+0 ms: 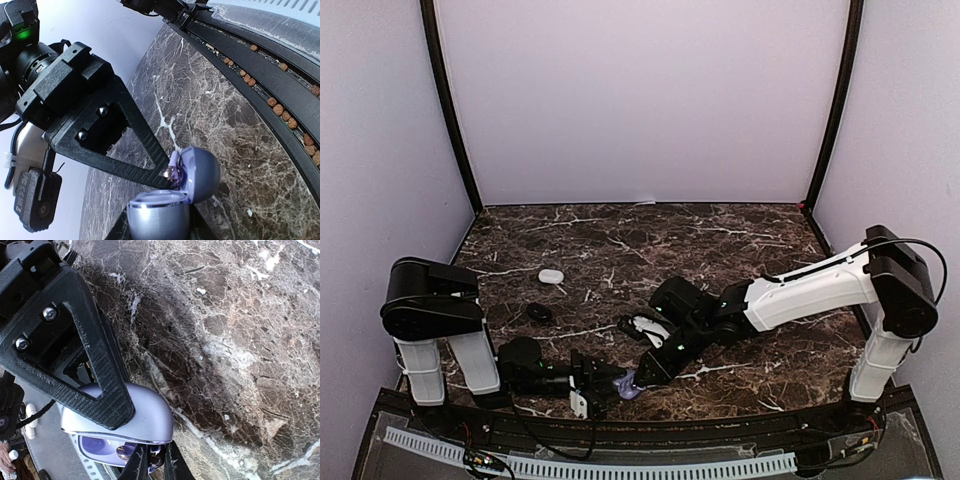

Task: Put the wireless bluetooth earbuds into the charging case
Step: Place the left earbud in the charging case.

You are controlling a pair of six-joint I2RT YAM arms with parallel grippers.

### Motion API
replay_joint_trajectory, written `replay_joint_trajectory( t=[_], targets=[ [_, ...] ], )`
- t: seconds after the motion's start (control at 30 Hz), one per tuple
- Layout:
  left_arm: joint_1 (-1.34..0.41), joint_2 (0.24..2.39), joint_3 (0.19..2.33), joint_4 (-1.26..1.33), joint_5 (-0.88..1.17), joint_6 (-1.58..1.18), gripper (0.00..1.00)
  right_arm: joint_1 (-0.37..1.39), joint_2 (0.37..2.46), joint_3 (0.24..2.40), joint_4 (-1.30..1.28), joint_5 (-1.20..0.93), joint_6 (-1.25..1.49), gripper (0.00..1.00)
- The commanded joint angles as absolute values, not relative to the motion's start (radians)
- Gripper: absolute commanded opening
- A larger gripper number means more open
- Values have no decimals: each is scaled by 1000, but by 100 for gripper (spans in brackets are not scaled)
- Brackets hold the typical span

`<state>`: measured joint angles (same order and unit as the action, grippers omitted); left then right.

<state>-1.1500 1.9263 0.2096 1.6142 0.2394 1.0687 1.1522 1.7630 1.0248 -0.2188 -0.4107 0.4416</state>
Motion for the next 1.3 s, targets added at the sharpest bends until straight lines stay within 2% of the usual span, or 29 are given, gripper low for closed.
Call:
replay_joint_trajectory(
  t=[0.0, 0.5, 1.1, 1.27],
  targets=[
    [-1156, 1911, 212, 1831, 288, 1057, 3, 1158, 1744, 1054, -205, -376, 430, 11],
    [-1156, 1919, 218, 1804, 288, 1076, 3, 1153, 1729, 1049, -191, -399, 438, 11],
    [-1157, 1917, 219, 1802, 304, 1048, 3, 1152, 1716, 1044, -169, -428, 428, 15],
    [-1155, 1917, 221, 1799, 301, 1048, 3, 1145, 1697, 1023, -169, -436, 436, 21]
  ],
)
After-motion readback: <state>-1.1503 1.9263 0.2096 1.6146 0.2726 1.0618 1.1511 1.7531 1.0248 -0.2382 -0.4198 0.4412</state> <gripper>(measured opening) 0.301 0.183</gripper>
